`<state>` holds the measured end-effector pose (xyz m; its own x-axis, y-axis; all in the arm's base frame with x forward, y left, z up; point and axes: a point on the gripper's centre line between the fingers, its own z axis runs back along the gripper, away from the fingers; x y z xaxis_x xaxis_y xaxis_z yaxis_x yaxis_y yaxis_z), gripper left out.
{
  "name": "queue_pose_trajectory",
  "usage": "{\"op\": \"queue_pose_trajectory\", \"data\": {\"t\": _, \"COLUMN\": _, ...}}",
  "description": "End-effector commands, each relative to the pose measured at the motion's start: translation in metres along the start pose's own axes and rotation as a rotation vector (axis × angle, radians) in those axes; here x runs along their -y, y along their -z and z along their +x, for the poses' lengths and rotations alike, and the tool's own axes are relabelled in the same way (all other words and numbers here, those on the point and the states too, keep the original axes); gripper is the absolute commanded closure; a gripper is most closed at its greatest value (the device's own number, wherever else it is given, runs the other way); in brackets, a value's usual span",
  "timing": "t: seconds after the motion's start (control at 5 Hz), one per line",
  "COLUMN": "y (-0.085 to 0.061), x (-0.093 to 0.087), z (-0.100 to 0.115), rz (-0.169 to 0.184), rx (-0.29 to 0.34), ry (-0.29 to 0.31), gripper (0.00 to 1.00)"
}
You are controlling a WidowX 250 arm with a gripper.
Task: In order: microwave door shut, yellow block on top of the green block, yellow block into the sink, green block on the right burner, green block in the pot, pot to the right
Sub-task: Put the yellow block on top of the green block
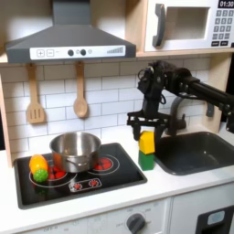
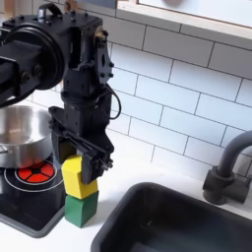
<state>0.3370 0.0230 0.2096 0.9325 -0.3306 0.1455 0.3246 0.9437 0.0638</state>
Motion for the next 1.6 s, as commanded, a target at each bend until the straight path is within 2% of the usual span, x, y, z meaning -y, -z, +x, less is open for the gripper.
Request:
{"op": "queue_pose_trajectory", "data": {"t": 0.0, "y": 0.0023, "x": 0.0009, "z": -0.0002, "rz": 0.003, "rx": -0.003, "ry": 0.017, "gripper": 1.00}}
{"op": "queue_pose_trajectory", "data": {"t": 0.6, "y": 0.0043, "x": 0.0003, "z": 0.0001, "rz": 0.006, "rx": 0.002, "ry": 0.027, "gripper": 1.00}}
{"op": "queue_pose_trajectory", "data": {"t": 1.0, "y": 0.0092, "x": 0.0051, "z": 0.0014, "rz": 0.013, "rx": -0.019, "ry": 0.062, "gripper": 1.00}}
{"op": "queue_pose_trajectory", "data": {"t": 1.2, "y": 0.0111, "x": 0.0003, "z": -0.0006, "rz": 0.021, "rx": -0.027, "ry": 0.047, "gripper": 1.00}}
{"op": "queue_pose_trajectory", "data": {"t": 1.4, "y": 0.0114, "x": 0.0020, "z": -0.0005, "rz": 0.015, "rx": -0.030, "ry": 0.050, "gripper": 0.00}}
